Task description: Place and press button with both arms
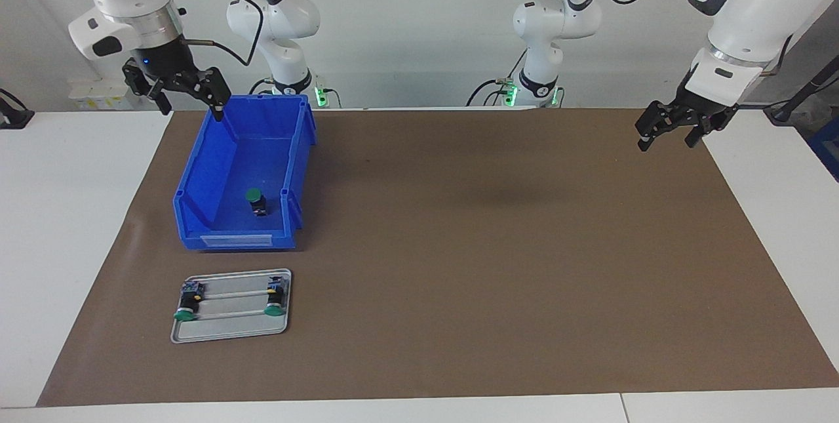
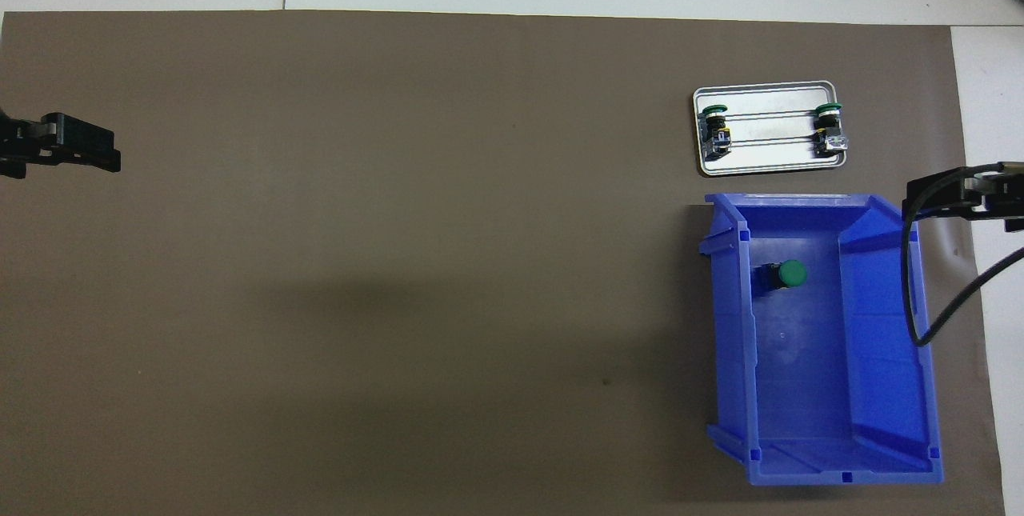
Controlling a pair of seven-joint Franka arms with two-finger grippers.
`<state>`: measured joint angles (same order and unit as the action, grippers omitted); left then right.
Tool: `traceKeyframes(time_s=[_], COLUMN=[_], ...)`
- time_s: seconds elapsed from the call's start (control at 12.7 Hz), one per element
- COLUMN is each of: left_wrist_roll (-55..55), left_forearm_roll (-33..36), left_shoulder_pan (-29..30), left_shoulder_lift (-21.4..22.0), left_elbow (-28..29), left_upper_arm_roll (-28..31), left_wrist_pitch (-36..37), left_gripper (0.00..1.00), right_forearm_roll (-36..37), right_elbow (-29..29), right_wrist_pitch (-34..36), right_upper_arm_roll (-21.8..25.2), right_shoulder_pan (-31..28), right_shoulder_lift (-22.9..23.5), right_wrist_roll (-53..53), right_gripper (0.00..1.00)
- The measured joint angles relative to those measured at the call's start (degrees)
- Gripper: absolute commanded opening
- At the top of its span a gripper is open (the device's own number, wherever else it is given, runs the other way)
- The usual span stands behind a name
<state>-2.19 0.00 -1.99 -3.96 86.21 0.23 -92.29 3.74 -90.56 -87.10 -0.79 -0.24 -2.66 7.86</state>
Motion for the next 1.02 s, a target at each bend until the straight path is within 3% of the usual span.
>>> traceKeyframes(time_s=[1.02], left_wrist_roll=[0.0], left_forearm_roll=[0.0], left_shoulder_pan=[0.04], left_shoulder_lift=[0.0], left_elbow=[0.33], left_upper_arm_roll=[0.25], left_wrist_pitch=[-0.12], left_gripper=[1.0], right_forearm_roll=[-1.91], right_elbow=[-0.03], right_wrist_pitch=[2.39], right_upper_arm_roll=[0.17], right_shoulder_pan=[-0.14], right_shoulder_lift=[-0.22], right_wrist_roll=[-1.91], right_gripper=[1.0])
